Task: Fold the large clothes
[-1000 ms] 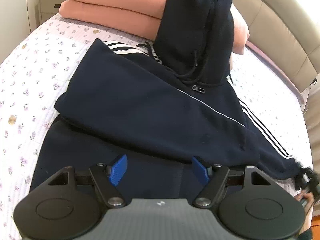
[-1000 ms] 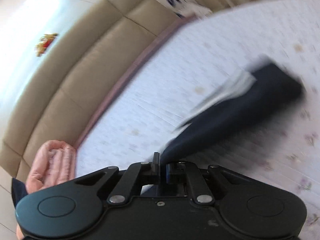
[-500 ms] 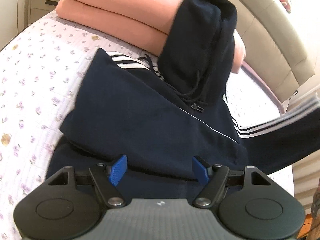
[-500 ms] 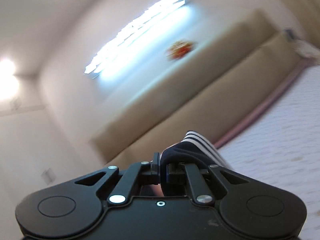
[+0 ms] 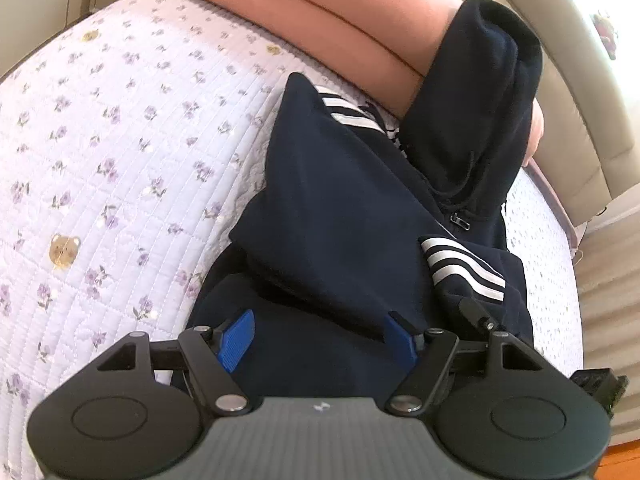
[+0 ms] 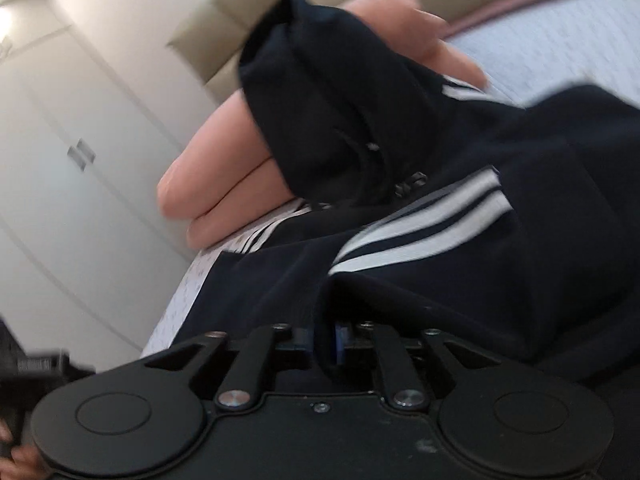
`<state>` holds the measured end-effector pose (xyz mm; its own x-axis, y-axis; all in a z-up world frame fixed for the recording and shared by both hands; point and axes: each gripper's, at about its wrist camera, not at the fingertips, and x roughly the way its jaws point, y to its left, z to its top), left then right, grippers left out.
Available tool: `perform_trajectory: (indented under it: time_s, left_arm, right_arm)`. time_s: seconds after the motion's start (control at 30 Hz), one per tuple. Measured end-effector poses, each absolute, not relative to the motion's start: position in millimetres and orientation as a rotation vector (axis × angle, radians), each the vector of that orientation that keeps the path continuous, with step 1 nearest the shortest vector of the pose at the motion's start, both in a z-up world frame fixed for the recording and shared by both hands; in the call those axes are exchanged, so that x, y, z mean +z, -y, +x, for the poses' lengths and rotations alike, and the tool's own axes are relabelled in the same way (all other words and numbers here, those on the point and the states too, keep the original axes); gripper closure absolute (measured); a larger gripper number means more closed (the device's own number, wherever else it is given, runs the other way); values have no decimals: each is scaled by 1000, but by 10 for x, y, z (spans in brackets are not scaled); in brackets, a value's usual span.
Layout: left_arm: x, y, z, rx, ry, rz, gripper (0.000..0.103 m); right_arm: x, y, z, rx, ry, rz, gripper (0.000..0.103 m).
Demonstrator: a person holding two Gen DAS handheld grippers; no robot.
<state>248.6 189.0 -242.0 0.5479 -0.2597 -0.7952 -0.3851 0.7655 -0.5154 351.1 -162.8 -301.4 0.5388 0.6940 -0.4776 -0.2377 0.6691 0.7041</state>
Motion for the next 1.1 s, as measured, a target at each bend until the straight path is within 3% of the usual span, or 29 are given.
perform_trajectory:
  time_s: [0.03,0.07,0.23,0.37,0.4,0.47,0.63,0.7,0.73,0.83,0.93,1.0,1.03,1.07,1.1]
  left_arm:
    - [-2426,-1905,2489,80,-1013,-733,30]
    - [-2429,-1919,2493,77,-1012,-736,30]
    - [-2402,-1941,2467,85,-989,-739,29]
    - [-2399,-1943,2421,75,-984,-764,29]
    - [-2399,-1943,2408,76,-982,-768,29]
    - [-2387,-1973,2360,81,-979,-770,29]
    - [-2250,-2112,2217,104,-914,-733,29]
    - [-2165,-2161,2173,129,-899,-690,29]
    - [-2132,-2180,2159,147,-906,-667,29]
    - [-2060,-2253,2097,194,-900,-617,29]
    - [-2067,-2332,2052,199,-903,-647,29]
    - [-2098,-2359,2035,192,-909,-676,29]
    - [-2106,-2368,2036,188,-911,-683,29]
    - [-2134,-2364,2042,185,-914,-686,29]
    - [-2145,-2362,2045,184,-918,-688,29]
  right_arm:
    - [-3050,1665,3509,607,-828,689,40]
    - [-3058,1708,3469,607,-822,748,27]
    - [-3239,1880,3513,444,-858,1064,24]
    - [-3238,1859,3514,352,-839,1118,25]
    - [-3212,1856,3500,327,-826,1129,29]
    - [-3070,1769,3522,301,-770,1039,95]
    - [-2135,1114,3253,555,-361,378,94]
    - [-2029,832,3154,684,-338,233,94]
    - [-2091,702,3186,766,-425,216,94]
    - [-2564,382,3319,802,-784,180,86]
    - [-2901,414,3373,745,-933,253,84]
    - [-2862,487,3400,756,-942,342,68]
    - [-2820,480,3409,760,-941,341,51]
    - [-2758,447,3420,760,-926,310,21]
    - [-2671,371,3398,747,-885,237,11]
